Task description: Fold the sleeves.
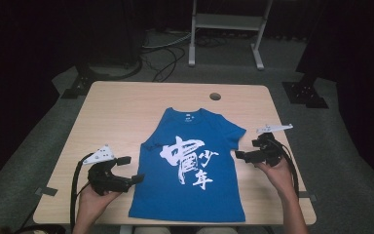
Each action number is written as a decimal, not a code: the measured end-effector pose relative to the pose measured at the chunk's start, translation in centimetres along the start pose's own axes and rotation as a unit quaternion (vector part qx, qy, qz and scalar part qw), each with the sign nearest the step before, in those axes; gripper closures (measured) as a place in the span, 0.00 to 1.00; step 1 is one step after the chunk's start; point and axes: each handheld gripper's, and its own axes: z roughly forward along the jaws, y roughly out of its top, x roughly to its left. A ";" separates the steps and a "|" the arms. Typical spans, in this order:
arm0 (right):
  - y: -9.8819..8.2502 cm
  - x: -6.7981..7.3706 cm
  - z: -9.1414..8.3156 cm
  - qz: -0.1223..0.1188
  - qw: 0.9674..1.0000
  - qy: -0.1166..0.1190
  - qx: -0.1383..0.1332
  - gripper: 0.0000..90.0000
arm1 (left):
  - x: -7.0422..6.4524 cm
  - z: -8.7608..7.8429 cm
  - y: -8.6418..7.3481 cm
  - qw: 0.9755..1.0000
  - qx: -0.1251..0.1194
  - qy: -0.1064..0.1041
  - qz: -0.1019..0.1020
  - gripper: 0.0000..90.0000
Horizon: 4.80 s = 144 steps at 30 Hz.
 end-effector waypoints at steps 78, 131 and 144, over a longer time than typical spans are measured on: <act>6.5 -7.4 6.4 0.093 0.990 -0.073 0.076 0.51 | 0.3 0.2 0.2 1.000 0.002 0.003 0.002 0.11; 8.6 3.8 4.3 -0.014 0.998 -0.028 -0.049 0.96 | -0.1 0.2 0.5 1.000 -0.002 -0.001 0.007 0.11; 7.8 7.6 6.9 -0.027 1.000 -0.002 -0.007 0.75 | 0.2 -0.4 0.3 1.000 -0.007 0.003 0.003 0.11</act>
